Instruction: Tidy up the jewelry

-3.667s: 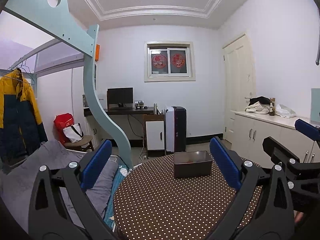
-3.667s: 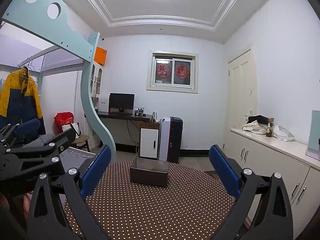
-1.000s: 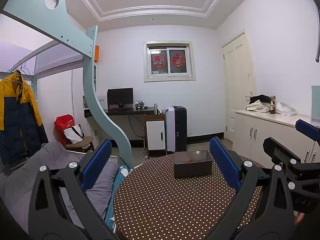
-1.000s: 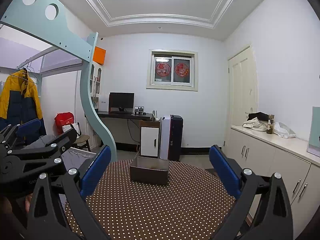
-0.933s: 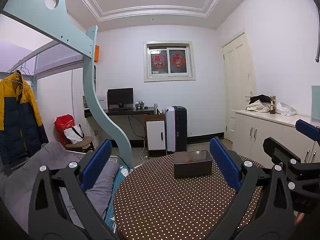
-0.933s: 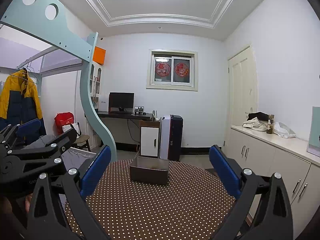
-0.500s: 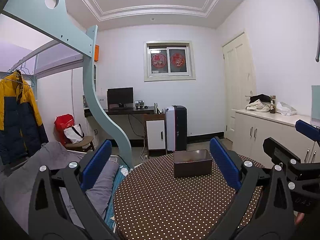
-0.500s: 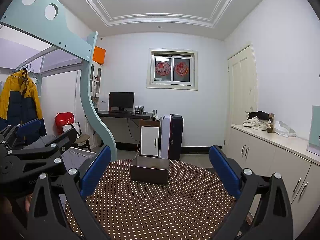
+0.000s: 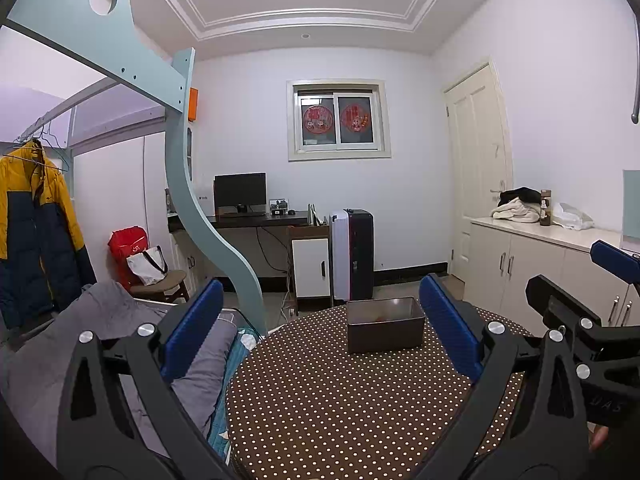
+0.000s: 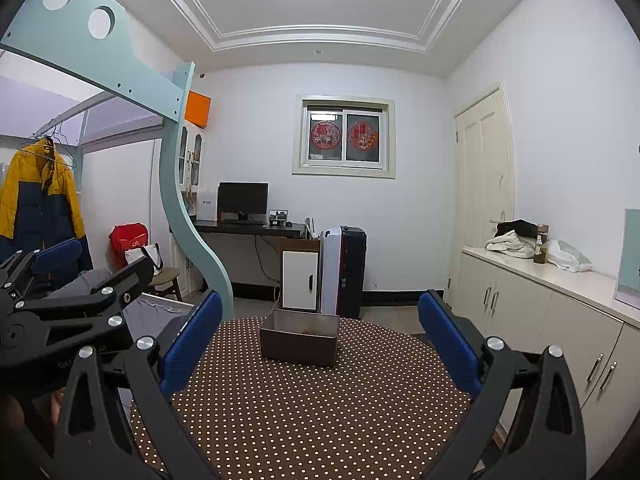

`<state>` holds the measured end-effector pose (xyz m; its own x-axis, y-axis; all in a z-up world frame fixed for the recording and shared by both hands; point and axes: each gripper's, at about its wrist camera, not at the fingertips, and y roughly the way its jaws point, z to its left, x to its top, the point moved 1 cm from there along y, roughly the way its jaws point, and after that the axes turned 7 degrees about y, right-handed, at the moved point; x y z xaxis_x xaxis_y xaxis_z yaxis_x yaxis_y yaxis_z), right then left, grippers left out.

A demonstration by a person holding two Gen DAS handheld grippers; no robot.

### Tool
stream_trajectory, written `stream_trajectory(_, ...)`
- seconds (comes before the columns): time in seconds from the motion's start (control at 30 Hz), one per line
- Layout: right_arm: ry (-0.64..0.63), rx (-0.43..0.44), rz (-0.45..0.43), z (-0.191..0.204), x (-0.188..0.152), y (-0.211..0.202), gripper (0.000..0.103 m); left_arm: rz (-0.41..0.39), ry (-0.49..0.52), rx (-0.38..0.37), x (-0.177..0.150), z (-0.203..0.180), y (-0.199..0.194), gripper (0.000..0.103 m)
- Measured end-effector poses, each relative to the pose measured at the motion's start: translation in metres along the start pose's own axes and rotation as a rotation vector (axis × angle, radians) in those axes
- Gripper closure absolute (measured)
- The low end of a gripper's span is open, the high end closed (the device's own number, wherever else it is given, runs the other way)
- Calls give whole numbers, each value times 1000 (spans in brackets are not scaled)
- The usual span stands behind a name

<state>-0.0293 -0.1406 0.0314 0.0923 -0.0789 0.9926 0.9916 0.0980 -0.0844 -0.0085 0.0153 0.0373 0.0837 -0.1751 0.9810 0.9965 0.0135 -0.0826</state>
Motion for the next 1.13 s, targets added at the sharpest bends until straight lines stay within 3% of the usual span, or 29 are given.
stream_trajectory(0.47, 8, -1, 18, -1, -4, 6, 8, 17, 3, -1, -7, -3, 4, 7)
stream_trajectory(1.13, 32, -20, 89, -11, -17, 41, 8, 93, 14, -20, -15, -20, 47, 7)
